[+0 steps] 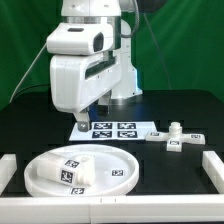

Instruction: Assemble round table

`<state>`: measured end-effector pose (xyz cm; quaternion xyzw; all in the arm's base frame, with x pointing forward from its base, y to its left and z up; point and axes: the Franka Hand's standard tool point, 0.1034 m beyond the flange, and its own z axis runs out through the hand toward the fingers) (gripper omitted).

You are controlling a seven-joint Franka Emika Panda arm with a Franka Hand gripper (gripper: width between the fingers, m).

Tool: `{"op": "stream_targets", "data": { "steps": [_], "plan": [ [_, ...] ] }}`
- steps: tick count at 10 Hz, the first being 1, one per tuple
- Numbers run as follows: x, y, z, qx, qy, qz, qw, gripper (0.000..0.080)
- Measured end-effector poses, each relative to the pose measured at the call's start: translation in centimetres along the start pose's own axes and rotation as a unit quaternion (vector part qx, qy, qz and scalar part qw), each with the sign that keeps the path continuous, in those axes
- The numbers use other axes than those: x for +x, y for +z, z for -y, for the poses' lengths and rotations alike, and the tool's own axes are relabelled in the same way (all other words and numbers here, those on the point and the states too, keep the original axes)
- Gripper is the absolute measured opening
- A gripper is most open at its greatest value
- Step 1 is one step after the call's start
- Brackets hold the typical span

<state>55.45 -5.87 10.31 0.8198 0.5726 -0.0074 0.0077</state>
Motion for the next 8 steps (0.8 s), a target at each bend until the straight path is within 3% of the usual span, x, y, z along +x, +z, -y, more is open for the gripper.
{"op": "stream_targets", "data": {
  "steps": [1,3,4,6,8],
  "plan": [
    [-0.3,0.2,-0.2,0.001,-0.015,0.001,1.000,0.0649],
    [-2.5,1.7,-3.0,-0.001,-0.039,0.004,0.999,0.0649],
    [-3.6,2.8,-3.7,0.003,-0.051,0.003,0.999,0.0649],
    [-5.2,4.4,-4.2,0.011,-0.064,0.003,0.998,0.0649],
    [-5.3,6.1,-3.5,0.024,-0.059,0.004,0.998,0.0649]
  ]
}}
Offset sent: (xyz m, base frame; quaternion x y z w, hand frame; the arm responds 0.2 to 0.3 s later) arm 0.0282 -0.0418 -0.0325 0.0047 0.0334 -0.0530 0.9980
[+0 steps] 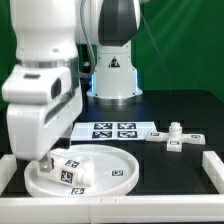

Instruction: Assemble round table

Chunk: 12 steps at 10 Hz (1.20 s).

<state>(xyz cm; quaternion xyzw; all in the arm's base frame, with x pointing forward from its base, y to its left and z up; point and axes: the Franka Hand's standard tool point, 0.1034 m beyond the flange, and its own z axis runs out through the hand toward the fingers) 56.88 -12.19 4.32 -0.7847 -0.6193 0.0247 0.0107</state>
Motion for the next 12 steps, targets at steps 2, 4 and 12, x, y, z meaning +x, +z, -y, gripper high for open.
{"op": "stream_targets", "data": {
  "steps": [2,4,12],
  "plan": [
    [0.1,0.9,0.5,0.008,0.001,0.000,1.000,0.0649],
    [-0.9,2.3,0.9,0.018,-0.001,-0.001,1.000,0.0649],
    [-0.9,-0.8,0.1,0.018,-0.011,0.005,1.000,0.0405]
  ]
}}
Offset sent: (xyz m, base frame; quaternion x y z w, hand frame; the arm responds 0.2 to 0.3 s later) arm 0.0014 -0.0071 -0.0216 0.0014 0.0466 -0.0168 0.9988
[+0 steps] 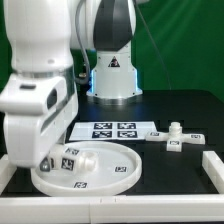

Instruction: Assemble round table

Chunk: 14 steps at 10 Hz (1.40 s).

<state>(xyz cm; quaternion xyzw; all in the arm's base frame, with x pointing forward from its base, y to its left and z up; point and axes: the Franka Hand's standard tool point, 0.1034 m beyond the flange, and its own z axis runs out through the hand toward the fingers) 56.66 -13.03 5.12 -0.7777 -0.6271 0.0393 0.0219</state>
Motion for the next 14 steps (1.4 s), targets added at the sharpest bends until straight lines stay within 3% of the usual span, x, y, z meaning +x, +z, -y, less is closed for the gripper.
{"op": "stream_targets", "data": {
  "steps": [2,4,5,9,12,14],
  "plan": [
    [-0.2,-2.5,1.4,-0.005,-0.030,0.001,1.000,0.0405],
    [0.0,-3.6,3.5,-0.003,-0.055,0.002,0.999,0.0406],
    [-0.2,-3.3,4.4,-0.003,-0.055,0.000,0.998,0.0406],
    [-0.3,-3.2,4.4,0.000,-0.098,0.002,0.995,0.0407],
    [-1.4,-2.9,7.3,0.013,-0.323,-0.003,0.946,0.0407],
    [-3.1,-2.6,8.7,0.038,-0.363,-0.024,0.931,0.0407]
  ]
}}
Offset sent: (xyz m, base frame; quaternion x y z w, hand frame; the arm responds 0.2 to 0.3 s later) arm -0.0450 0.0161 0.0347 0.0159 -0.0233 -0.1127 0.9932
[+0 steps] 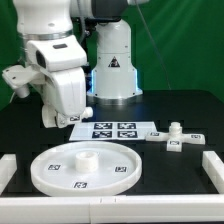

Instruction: Assemble round table

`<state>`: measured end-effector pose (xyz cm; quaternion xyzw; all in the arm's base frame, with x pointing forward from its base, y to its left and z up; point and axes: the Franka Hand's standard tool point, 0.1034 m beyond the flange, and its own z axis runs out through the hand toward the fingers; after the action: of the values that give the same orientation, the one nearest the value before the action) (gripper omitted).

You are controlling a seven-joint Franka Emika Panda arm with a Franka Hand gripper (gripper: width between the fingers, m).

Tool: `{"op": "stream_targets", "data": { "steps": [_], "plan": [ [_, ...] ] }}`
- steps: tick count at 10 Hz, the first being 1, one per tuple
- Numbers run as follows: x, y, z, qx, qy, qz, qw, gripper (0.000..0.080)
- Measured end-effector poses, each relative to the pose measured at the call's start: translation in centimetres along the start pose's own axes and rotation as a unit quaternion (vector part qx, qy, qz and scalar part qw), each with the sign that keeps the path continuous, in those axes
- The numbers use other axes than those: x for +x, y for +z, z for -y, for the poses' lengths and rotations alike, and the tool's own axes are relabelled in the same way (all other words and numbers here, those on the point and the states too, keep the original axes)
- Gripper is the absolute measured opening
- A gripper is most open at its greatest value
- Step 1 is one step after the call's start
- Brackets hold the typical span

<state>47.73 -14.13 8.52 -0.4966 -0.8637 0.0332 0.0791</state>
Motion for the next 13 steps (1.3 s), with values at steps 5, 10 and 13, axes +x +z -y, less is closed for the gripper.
{"op": "stream_targets", "data": {
  "steps": [5,10,13],
  "plan": [
    [-0.5,1.8,2.3,0.016,-0.222,-0.021,0.975,0.0408],
    [-1.0,2.5,3.5,0.026,-0.268,-0.033,0.963,0.0409],
    [-0.8,6.0,4.6,0.037,-0.261,-0.062,0.963,0.0409]
  ]
}}
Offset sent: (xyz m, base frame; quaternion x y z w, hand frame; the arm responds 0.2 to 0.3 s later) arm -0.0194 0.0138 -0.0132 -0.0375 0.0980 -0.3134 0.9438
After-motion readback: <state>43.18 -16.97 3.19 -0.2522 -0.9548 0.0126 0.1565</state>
